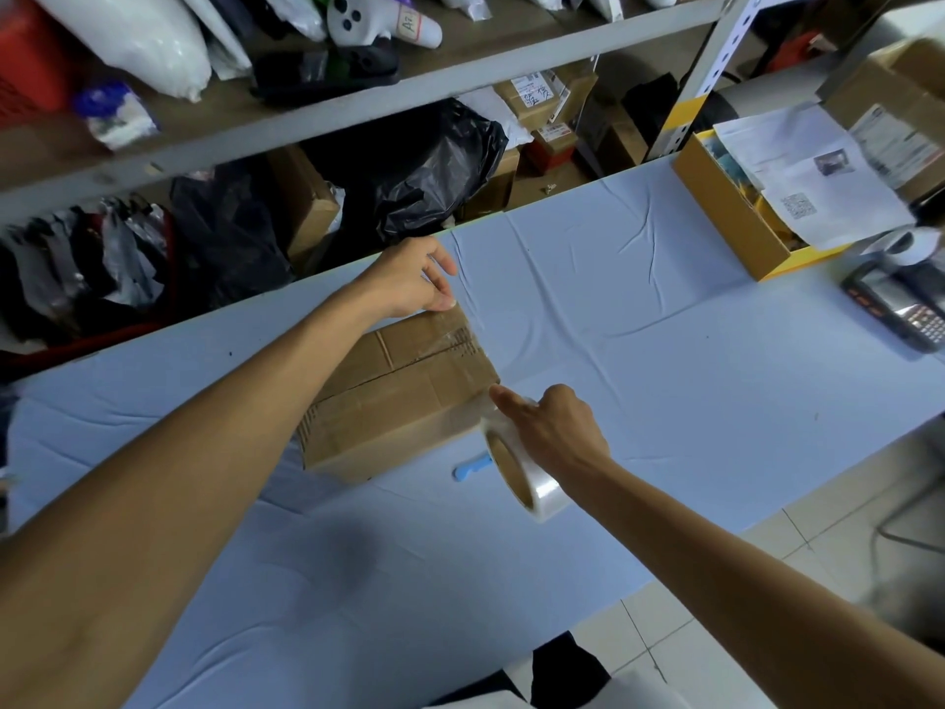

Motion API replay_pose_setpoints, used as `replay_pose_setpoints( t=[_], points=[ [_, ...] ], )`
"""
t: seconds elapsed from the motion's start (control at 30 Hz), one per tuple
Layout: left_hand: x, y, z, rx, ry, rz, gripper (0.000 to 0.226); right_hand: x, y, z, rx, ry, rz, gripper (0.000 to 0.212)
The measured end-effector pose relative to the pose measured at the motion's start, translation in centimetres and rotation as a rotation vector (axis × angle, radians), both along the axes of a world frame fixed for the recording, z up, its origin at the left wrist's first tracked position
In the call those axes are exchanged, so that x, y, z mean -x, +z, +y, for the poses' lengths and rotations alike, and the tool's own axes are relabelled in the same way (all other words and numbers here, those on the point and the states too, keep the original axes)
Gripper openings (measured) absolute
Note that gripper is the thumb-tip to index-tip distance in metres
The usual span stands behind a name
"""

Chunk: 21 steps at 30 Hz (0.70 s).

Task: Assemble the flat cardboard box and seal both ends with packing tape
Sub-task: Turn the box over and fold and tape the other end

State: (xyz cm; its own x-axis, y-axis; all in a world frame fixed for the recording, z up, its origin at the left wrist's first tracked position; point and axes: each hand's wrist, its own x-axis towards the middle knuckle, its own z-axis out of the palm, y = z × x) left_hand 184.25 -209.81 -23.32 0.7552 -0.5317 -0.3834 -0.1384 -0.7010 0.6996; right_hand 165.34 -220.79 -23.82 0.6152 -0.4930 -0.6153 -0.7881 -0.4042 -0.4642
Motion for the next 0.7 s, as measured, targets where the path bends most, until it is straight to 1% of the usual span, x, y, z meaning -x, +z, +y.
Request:
replay_pose_setpoints(
  t=[0.1, 0.17, 0.23, 0.3, 0.33, 0.47, 0.53, 0.6, 0.7],
  points=[
    [-0.1, 0.0, -0.2, -0.034, 0.042, 0.030, 0.033, 0.0, -0.2, 0.0, 0.006, 0.006, 0.006, 0.053],
    [-0.1, 0.0, -0.4, -0.036, 0.105, 0.104, 0.025, -0.1, -0.3, 0.0, 0.002, 0.006, 0.007, 0.053],
    [-0.1, -0.5, -0.4, 0.004, 0.212, 0.213, 0.016, -0.1, -0.4, -0.1, 0.003, 0.016, 0.012, 0.053],
    [0.0, -1.2, -0.5, 0.049, 0.325, 0.296, 0.022, 0.0, -0.6, -0.1, 0.004, 0.024, 0.018, 0.053],
    [0.1, -1.5, -0.6, 0.048, 0.357, 0.301, 0.023, 0.0, -0.6, -0.1, 0.006, 0.027, 0.022, 0.053],
    [0.8, -1.4, -0.9, 0.004, 0.393, 0.161, 0.009, 0.0, -0.8, -0.2, 0.004, 0.030, 0.026, 0.052],
    [1.1, -1.5, -0.3, 0.015, 0.388, 0.044, 0.011, -0.2, -0.8, -0.2, 0.005, 0.036, 0.027, 0.052],
    [1.6, -1.4, 0.3, 0.062, 0.309, -0.109, 0.016, -0.2, -0.8, -0.2, 0.000, 0.041, 0.026, 0.053],
    [1.9, -1.3, 0.8, 0.085, 0.131, -0.344, 0.016, -0.1, -0.8, -0.3, -0.006, 0.043, 0.027, 0.053]
  ],
)
